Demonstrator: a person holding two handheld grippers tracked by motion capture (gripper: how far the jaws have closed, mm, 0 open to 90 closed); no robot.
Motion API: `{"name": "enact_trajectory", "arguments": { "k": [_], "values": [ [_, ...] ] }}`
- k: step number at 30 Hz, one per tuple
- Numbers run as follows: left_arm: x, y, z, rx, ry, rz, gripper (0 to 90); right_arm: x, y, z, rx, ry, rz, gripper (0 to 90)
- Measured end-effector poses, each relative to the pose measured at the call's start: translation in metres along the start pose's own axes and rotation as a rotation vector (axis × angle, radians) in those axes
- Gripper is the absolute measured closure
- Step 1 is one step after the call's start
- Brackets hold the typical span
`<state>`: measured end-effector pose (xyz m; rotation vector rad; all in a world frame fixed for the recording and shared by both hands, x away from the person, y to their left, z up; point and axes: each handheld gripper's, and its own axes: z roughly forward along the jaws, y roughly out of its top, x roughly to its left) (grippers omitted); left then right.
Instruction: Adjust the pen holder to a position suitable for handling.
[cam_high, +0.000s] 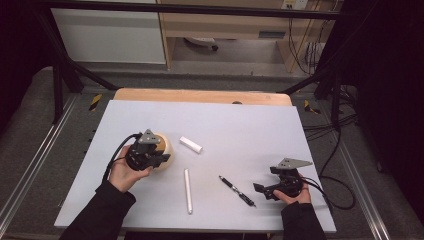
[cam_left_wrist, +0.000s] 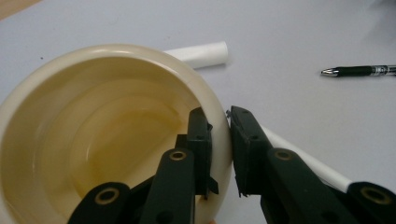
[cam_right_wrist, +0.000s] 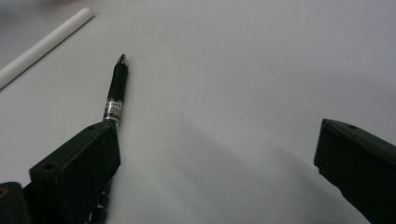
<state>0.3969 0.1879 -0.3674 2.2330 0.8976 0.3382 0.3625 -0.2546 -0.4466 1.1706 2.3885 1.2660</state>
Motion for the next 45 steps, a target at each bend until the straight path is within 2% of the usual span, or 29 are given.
{"name": "enact_trajectory", "arguments": {
  "k": [10, 23, 32, 45],
  "values": [
    [-0.008, 0.001, 0.005, 0.017, -0.011, -0.015, 78.2, 0.0, 0.0, 0.0, 0.001, -0.001, 0.0, 1.0],
    [-0.005, 0.006, 0.01, 0.026, -0.021, -0.038, 78.0, 0.0, 0.0, 0.0, 0.002, -0.001, 0.0, 1.0],
    [0.001, 0.009, 0.014, 0.006, -0.01, -0.03, 76.1, 0.0, 0.0, 0.0, 0.003, -0.002, 0.0, 1.0],
    [0.005, 0.012, 0.016, 0.016, -0.02, -0.003, 75.2, 0.0, 0.0, 0.001, 0.003, -0.002, -0.001, 1.0]
  ]
}}
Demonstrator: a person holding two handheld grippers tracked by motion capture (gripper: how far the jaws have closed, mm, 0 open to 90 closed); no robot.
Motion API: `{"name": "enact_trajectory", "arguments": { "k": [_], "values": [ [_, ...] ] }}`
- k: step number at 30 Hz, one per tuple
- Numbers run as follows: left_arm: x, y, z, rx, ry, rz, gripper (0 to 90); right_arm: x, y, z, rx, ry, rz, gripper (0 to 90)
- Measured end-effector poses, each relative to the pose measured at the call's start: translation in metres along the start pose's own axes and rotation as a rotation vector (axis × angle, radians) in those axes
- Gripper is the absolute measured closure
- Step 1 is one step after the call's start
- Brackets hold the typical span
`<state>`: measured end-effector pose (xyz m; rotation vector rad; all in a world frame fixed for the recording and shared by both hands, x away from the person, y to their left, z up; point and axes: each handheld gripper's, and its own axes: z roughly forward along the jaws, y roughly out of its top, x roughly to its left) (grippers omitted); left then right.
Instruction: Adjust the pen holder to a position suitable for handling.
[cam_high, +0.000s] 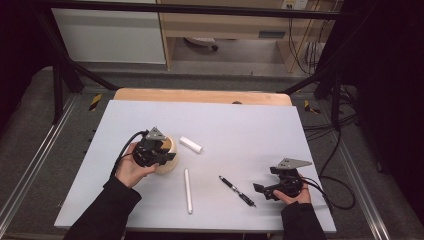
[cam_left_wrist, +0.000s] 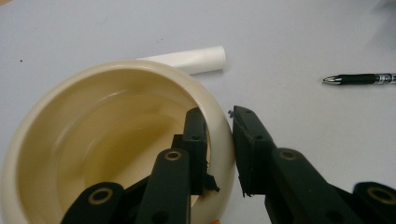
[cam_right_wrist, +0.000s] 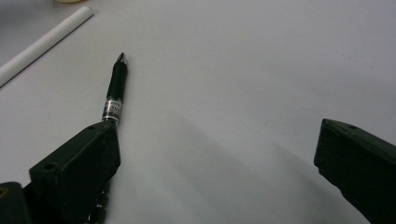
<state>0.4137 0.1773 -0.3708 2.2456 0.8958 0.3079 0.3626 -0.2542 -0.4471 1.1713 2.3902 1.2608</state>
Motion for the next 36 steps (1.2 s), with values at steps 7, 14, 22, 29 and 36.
{"name": "enact_trajectory", "arguments": {
  "k": [7, 14, 22, 29, 36],
  "values": [
    [0.0, 0.001, -0.002, -0.011, 0.026, 0.004, 67.8, 0.0, 0.0, 0.0, -0.001, -0.001, 0.003, 1.0],
    [-0.001, 0.003, -0.018, -0.059, 0.054, 0.019, 51.7, 0.0, 0.0, -0.001, -0.002, -0.001, 0.003, 0.9],
    [0.006, -0.007, -0.038, -0.099, 0.08, -0.022, 33.4, 0.0, 0.001, -0.001, -0.007, -0.001, 0.009, 0.9],
    [0.011, -0.025, -0.049, -0.111, 0.092, -0.033, 18.0, 0.0, 0.001, -0.001, 0.002, -0.004, 0.008, 0.9],
    [0.019, -0.05, -0.052, -0.138, 0.085, -0.069, 9.7, 0.0, 0.0, 0.0, 0.007, -0.01, 0.009, 1.0]
  ]
}}
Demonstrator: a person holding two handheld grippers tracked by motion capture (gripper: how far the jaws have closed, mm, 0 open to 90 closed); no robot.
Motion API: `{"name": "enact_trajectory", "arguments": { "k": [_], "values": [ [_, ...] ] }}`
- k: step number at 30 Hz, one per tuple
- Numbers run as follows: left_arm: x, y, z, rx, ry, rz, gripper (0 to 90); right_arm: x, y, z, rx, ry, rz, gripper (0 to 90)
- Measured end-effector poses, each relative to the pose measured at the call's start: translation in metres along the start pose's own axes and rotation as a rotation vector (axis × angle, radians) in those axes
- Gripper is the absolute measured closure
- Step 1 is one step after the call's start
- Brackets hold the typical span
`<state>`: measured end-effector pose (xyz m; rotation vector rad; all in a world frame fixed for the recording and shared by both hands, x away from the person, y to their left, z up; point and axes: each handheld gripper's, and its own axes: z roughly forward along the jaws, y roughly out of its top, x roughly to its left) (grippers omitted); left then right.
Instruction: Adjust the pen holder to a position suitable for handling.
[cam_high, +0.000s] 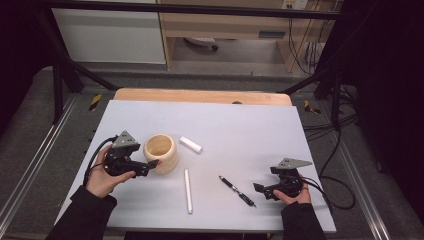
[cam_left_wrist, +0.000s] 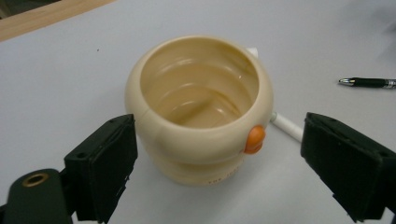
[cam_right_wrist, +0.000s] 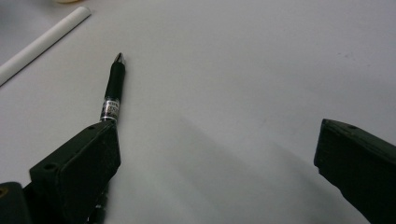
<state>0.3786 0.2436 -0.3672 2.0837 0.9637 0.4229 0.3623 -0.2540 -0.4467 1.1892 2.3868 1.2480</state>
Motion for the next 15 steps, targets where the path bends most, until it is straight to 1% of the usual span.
{"name": "enact_trajectory", "arguments": {
  "k": [2, 5, 7, 9, 10, 11, 13, 15],
  "values": [
    [0.002, -0.008, -0.001, -0.005, 0.002, 0.001, 8.4, 0.0, 0.0, 0.0, 0.0, 0.0, 0.004, 1.0],
    [0.005, -0.019, 0.0, -0.011, 0.006, -0.012, 7.9, 0.0, 0.0, 0.0, 0.008, -0.004, 0.003, 1.0],
    [0.006, -0.026, 0.0, -0.011, 0.004, -0.016, 7.7, 0.001, 0.0, 0.001, 0.009, -0.008, 0.001, 1.1],
    [0.007, -0.031, -0.001, -0.006, 0.012, -0.005, 7.5, 0.001, 0.0, 0.0, 0.012, -0.008, -0.001, 1.1],
    [0.008, -0.034, -0.001, -0.009, 0.009, -0.008, 7.4, 0.001, 0.001, 0.0, 0.012, -0.009, -0.007, 1.2],
    [0.008, -0.037, -0.001, -0.006, 0.005, -0.011, 7.3, 0.001, 0.001, 0.0, 0.012, -0.007, -0.004, 1.2],
    [0.01, -0.043, -0.001, -0.003, 0.011, -0.013, 6.7, 0.002, 0.002, 0.0, 0.015, -0.005, -0.003, 1.4],
    [0.012, -0.049, 0.0, -0.003, 0.012, -0.023, 6.7, 0.003, 0.003, 0.0, 0.021, -0.008, -0.006, 1.5]
  ]
}}
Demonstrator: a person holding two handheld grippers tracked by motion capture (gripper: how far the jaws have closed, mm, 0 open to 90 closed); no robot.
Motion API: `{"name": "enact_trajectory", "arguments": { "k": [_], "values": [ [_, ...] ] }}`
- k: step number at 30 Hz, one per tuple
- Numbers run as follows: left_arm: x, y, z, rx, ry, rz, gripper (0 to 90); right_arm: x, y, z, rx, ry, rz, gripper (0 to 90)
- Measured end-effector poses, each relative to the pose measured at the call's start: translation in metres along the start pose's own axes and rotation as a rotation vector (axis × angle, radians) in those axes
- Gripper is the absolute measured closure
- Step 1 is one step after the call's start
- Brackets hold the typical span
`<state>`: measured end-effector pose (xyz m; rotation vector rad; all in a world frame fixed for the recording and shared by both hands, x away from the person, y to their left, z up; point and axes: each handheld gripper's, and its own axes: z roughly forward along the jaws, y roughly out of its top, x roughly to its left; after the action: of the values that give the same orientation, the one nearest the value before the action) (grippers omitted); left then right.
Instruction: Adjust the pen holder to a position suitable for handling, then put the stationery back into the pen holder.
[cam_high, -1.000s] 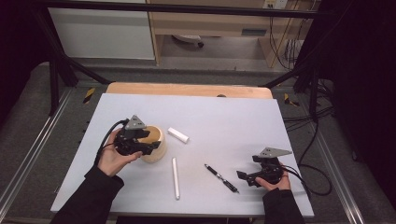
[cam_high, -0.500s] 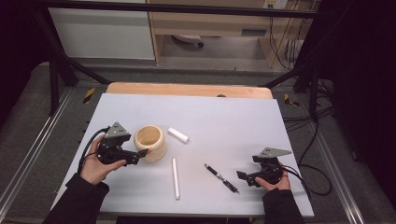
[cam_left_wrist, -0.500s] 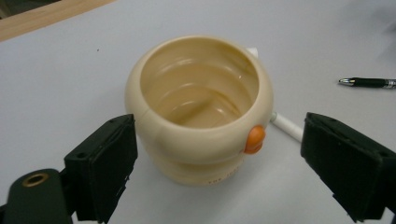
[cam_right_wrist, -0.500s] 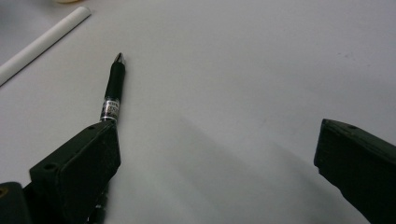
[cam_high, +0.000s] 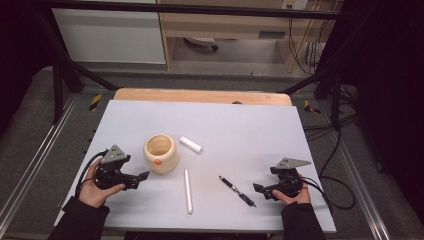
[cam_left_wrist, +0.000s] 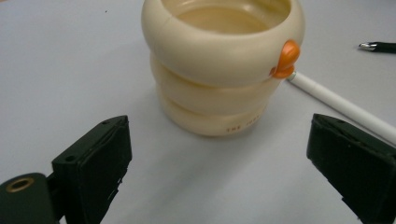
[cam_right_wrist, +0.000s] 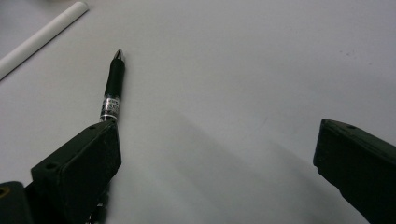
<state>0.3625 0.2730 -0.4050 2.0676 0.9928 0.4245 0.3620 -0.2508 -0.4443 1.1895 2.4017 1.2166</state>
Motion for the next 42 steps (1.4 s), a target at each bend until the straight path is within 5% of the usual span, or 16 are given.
{"name": "enact_trajectory", "arguments": {
  "k": [12, 42],
  "values": [
    [0.009, -0.02, 0.004, 0.011, -0.009, -0.015, 6.7, 0.012, 0.012, 0.004, 0.024, 0.004, -0.015, 3.0],
    [0.015, -0.029, 0.01, 0.024, -0.013, -0.029, 6.7, 0.051, 0.04, 0.027, 0.11, 0.001, -0.076, 3.4]
  ]
}}
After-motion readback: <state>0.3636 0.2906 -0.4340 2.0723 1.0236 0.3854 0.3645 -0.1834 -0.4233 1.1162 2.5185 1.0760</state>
